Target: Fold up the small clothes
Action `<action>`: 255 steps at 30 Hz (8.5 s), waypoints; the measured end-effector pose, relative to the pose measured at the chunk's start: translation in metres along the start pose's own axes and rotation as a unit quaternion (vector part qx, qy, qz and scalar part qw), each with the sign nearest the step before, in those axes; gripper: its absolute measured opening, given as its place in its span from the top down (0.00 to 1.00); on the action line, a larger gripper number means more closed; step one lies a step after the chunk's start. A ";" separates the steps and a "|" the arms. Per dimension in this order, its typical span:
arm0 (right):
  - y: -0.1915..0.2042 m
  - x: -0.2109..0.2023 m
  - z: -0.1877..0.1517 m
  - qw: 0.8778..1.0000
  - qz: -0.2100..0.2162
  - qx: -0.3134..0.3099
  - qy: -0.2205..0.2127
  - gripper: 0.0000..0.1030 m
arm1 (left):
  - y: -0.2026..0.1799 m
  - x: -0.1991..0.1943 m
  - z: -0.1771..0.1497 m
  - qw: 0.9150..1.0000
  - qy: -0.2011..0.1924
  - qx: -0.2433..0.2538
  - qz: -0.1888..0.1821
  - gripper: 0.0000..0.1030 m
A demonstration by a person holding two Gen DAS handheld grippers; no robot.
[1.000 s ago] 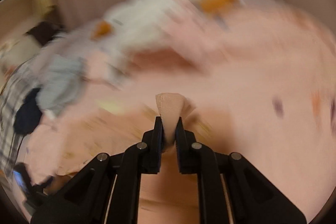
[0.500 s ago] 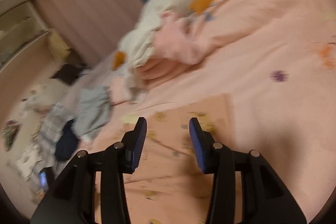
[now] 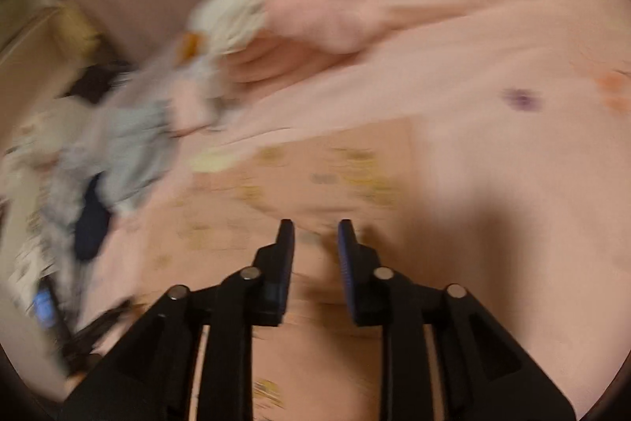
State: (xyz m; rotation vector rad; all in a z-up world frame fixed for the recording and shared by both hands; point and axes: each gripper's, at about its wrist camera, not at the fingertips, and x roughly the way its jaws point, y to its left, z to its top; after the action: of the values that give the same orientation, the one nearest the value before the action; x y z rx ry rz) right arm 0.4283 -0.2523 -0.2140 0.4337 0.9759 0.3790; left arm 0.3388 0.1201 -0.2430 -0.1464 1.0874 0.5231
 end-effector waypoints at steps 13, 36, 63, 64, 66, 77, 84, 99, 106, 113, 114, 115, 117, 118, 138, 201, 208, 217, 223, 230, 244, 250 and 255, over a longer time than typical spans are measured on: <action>0.010 0.003 0.000 0.996 0.080 0.015 0.024 0.73 | 0.006 0.002 0.003 1.000 0.004 -0.009 0.027 0.11; -0.025 0.024 0.030 0.995 0.065 0.071 -0.011 0.84 | -0.014 -0.001 0.000 0.993 -0.050 0.024 0.105 0.03; 0.035 0.032 -0.025 0.968 -0.084 -0.169 0.166 0.75 | -0.051 -0.010 -0.003 0.994 -0.065 0.085 -0.036 0.44; 0.031 0.031 -0.021 0.971 -0.080 -0.150 0.168 0.76 | -0.042 -0.010 -0.002 0.995 -0.052 0.070 -0.044 0.44; 0.023 0.021 -0.010 0.982 -0.051 -0.098 0.156 0.73 | -0.020 -0.012 0.000 0.997 -0.027 0.023 -0.071 0.44; 0.057 0.063 -0.034 0.976 0.021 -0.141 0.162 0.72 | -0.046 -0.011 0.000 0.996 -0.069 0.061 0.007 0.47; 0.065 0.051 -0.028 0.975 0.021 -0.147 0.167 0.71 | -0.018 -0.004 -0.008 0.992 -0.078 0.065 0.080 0.45; -0.005 0.011 0.012 0.996 -0.008 0.003 0.092 0.66 | -0.047 -0.035 0.023 0.980 -0.095 0.060 -0.165 0.69; -0.011 -0.002 0.016 0.998 0.038 -0.032 -0.044 0.69 | -0.067 -0.005 0.004 0.985 -0.095 0.117 -0.084 0.68; -0.058 0.027 0.022 0.998 -0.028 0.058 0.009 1.00 | -0.043 -0.003 -0.002 0.989 -0.090 0.097 -0.066 0.65; -0.066 0.027 0.022 0.997 -0.010 0.082 0.012 1.00 | -0.037 -0.002 -0.001 0.990 -0.086 0.085 -0.078 0.64; -0.076 0.025 0.021 0.994 0.014 0.109 0.014 1.00 | -0.034 -0.003 -0.002 0.990 -0.083 0.078 -0.086 0.64; -0.079 0.020 0.021 0.992 0.028 0.119 0.014 1.00 | -0.033 -0.007 -0.006 0.990 -0.081 0.069 -0.091 0.63; -0.077 0.016 0.020 0.992 0.027 0.122 0.014 0.99 | -0.032 -0.011 -0.006 0.991 -0.079 0.061 -0.092 0.64; -0.018 -0.144 -0.061 0.995 -0.060 0.064 0.038 0.41 | 0.072 -0.115 -0.071 0.968 -0.059 -0.048 -0.239 0.25; -0.054 -0.147 -0.232 0.966 0.120 0.170 0.155 0.88 | 0.124 -0.064 -0.185 0.840 0.166 -0.113 -0.505 0.53; -0.042 -0.154 -0.237 0.977 0.099 0.115 0.152 0.83 | 0.114 -0.068 -0.191 0.861 0.150 -0.093 -0.476 0.76; -0.036 -0.150 -0.244 0.988 0.043 0.084 0.119 0.97 | 0.106 -0.069 -0.196 0.901 0.106 -0.103 -0.407 0.89; -0.029 -0.154 -0.250 0.993 0.021 0.069 0.091 0.98 | 0.098 -0.079 -0.197 0.920 0.077 -0.096 -0.372 0.90; -0.022 -0.176 -0.245 0.993 0.099 0.064 0.032 0.94 | 0.099 -0.109 -0.185 0.891 0.026 -0.081 -0.446 0.94; -0.009 -0.121 -0.029 0.989 0.107 0.085 -0.059 0.95 | 0.034 -0.068 0.031 0.892 -0.026 -0.136 -0.431 0.94; -0.054 -0.006 0.040 0.991 -0.012 0.134 -0.004 0.94 | -0.024 0.030 0.075 0.928 0.004 -0.158 -0.337 0.94; -0.085 0.026 0.028 0.993 0.037 0.108 -0.032 0.97 | -0.025 0.053 0.080 0.929 -0.008 -0.140 -0.343 0.94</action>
State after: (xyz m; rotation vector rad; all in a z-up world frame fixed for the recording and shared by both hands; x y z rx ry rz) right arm 0.4753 -0.3170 -0.2623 0.6771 0.9440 0.3250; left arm 0.4341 0.1449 -0.2554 -0.7434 0.8663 0.0397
